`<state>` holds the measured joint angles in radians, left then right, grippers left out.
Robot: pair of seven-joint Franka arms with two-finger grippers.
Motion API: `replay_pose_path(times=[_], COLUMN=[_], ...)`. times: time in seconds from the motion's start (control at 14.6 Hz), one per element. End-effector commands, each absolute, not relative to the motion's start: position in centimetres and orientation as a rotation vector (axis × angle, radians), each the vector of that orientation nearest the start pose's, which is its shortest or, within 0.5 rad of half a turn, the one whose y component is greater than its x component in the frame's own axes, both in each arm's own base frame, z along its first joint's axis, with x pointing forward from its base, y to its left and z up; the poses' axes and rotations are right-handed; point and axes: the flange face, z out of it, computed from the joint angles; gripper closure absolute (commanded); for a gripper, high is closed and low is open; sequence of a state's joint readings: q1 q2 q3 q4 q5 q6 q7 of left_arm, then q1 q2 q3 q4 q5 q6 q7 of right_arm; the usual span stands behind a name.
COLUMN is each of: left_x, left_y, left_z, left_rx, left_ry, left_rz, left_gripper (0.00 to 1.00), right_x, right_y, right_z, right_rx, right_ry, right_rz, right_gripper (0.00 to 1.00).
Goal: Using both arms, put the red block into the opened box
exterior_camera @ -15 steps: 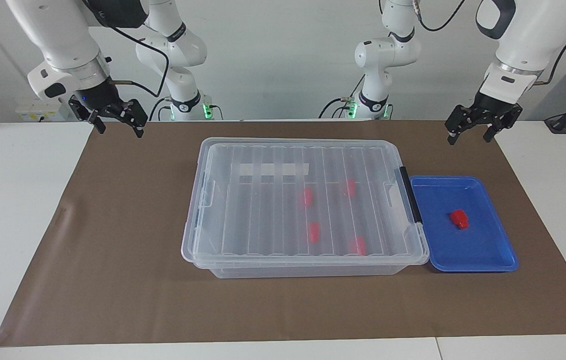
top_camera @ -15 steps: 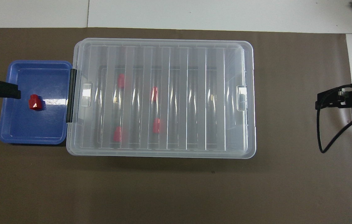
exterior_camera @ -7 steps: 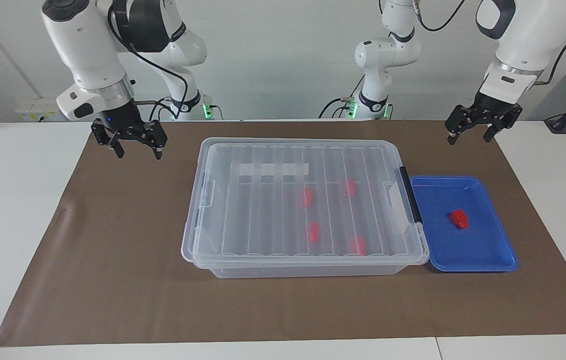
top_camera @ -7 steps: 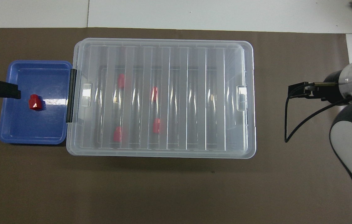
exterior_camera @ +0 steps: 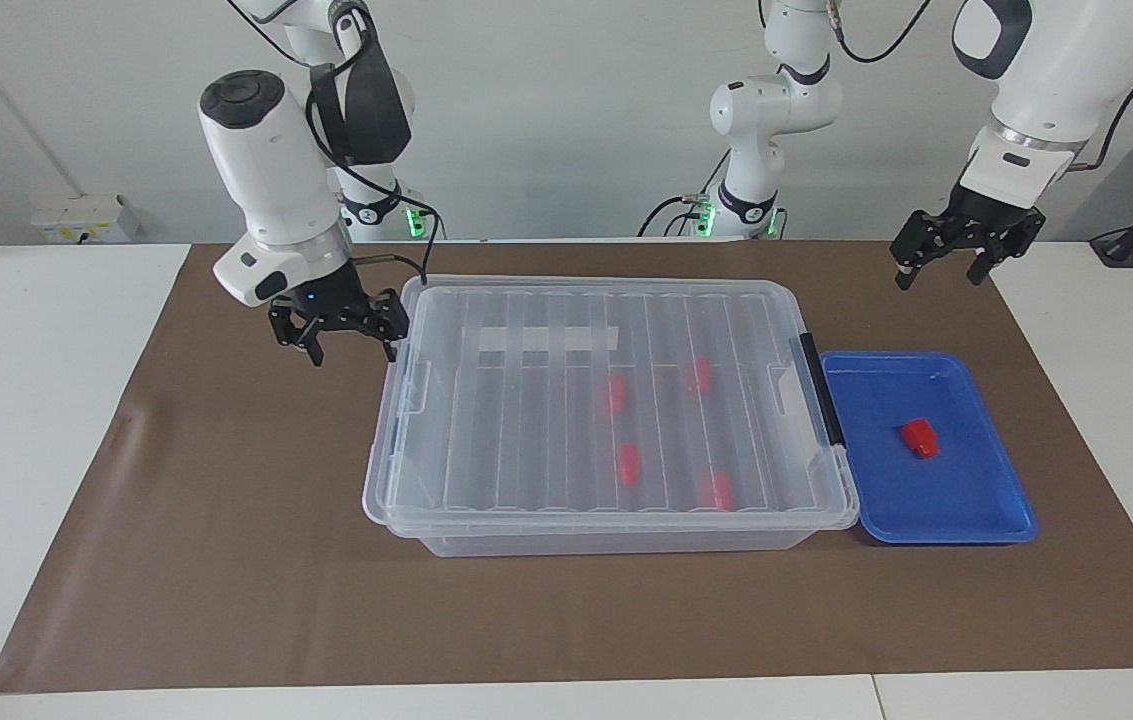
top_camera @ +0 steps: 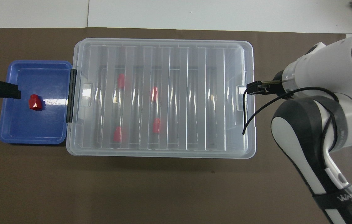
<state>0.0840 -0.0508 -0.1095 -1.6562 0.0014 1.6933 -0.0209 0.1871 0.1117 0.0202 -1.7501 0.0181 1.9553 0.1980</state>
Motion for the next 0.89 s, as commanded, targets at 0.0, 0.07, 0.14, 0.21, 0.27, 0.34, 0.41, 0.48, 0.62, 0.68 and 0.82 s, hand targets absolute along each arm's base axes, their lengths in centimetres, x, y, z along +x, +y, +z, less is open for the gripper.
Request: replay_pose_path(times=[0.0, 0.07, 0.14, 0.21, 0.27, 0.34, 0.41, 0.48, 0.62, 0.68, 0.82], left_x=[54.8, 54.8, 54.9, 54.9, 54.8, 54.6, 54.5, 54.2, 53.8, 53.8, 54.4], left_y=[-1.6, -1.4, -1.1, -0.9, -0.8, -0.8, -0.8, -0.7, -0.1, 0.8, 3.0], left_z=[61.8, 61.6, 61.0, 60.9, 60.7, 60.2, 59.5, 58.9, 57.6, 57.3, 57.0], left_rx=[-3.130, -3.128, -3.126, -3.126, -3.125, -3.124, -3.123, -3.119, -3.109, -3.104, -3.089], left_ry=[-0.011, -0.016, -0.022, -0.032, -0.039, -0.072, -0.129, -0.165, -0.173, -0.192, -0.216], left_rz=[-0.161, -0.175, -0.182, -0.206, -0.211, -0.214, -0.242, -0.288, -0.374, -0.393, -0.432], left_gripper=[0.00, 0.00, 0.00, 0.00, 0.00, 0.00, 0.00, 0.00, 0.00, 0.00, 0.00], right_x=[60.0, 60.1, 60.0, 59.9, 59.8, 59.8, 59.9, 60.0, 60.3, 60.3, 60.5], right_y=[12.8, 12.8, 12.7, 12.6, 12.5, 12.5, 12.5, 12.4, 12.1, 12.1, 11.4], right_z=[49.0, 48.0, 47.5, 46.9, 46.5, 46.5, 46.1, 46.0, 45.4, 45.3, 45.1], right_rx=[-3.086, -3.087, -3.091, -3.102, -3.107, -3.109, -3.118, -3.133, -3.165, -3.173, -3.193], right_ry=[0.024, 0.020, 0.015, 0.004, 0.005, 0.006, 0.000, -0.007, -0.021, -0.015, 0.010], right_rz=[-0.138, -0.134, -0.137, -0.134, -0.124, -0.122, -0.118, -0.126, -0.138, -0.139, -0.147], right_gripper=[0.00, 0.00, 0.00, 0.00, 0.00, 0.00, 0.00, 0.00, 0.00, 0.00, 0.00])
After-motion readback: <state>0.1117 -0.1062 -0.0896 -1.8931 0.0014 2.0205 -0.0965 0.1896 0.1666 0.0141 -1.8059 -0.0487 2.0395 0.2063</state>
